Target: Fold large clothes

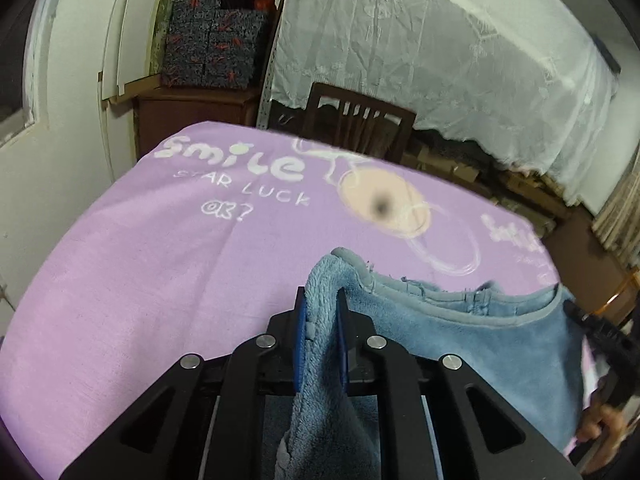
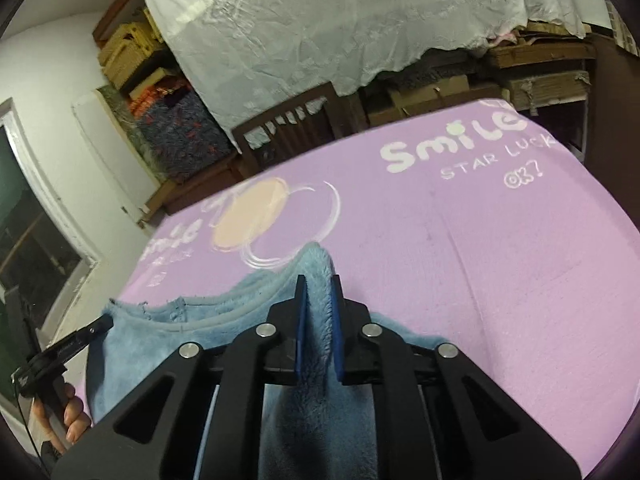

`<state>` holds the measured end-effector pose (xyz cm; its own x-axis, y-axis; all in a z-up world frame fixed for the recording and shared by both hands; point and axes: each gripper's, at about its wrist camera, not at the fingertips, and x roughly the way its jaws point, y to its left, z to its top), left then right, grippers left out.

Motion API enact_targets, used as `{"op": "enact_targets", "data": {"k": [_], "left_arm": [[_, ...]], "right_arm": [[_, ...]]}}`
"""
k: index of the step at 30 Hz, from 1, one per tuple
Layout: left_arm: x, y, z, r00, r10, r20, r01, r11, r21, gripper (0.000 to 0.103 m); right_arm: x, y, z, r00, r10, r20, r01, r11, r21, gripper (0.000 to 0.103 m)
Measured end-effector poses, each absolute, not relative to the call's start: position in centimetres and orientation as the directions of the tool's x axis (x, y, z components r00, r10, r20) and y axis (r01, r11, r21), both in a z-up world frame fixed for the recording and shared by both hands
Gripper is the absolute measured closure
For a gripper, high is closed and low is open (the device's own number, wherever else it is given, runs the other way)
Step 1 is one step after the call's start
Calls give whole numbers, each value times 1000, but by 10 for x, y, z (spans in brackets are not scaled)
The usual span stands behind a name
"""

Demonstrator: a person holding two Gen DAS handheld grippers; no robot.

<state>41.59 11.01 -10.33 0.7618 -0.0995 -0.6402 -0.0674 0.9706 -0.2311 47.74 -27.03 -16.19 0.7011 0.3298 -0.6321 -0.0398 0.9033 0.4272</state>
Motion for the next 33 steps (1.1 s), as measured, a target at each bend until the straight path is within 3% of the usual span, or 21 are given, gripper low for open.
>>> {"op": "enact_targets", "data": {"k": [2,4,9,14,18,27,33], "left_arm": [[429,111,-125,712,-77,-698,-97,973,-207,90],[440,114,-144,657,-88,-749,-116,970,-215,89],[439,107,-138,667,-38,-744,-118,981,-156,81],[433,125,-134,677,-98,-729,-133,959,-251,70],[418,127,-121,701,-109,-705,-128,953,-274,70],[385,92,-83,743,-190,-642,-10,956,-294,70],[366,30,-92,684,-299,-665,149,950,-274,69]], "right_arm": [[489,-271,-185,637,319,-702,8,908,420,93],[494,-282,-199,601,384,-701,43,860,508,93],[494,-284,-199,601,393,-696,31,859,512,92],[490,-295,-193,614,421,-667,45,826,562,84],[482,-296,-173,653,415,-634,26,824,566,83],[436,-238,-110,646,556,-522,-224,793,567,84],[402,-195,-129,509,671,-539,-307,726,615,84]]}}
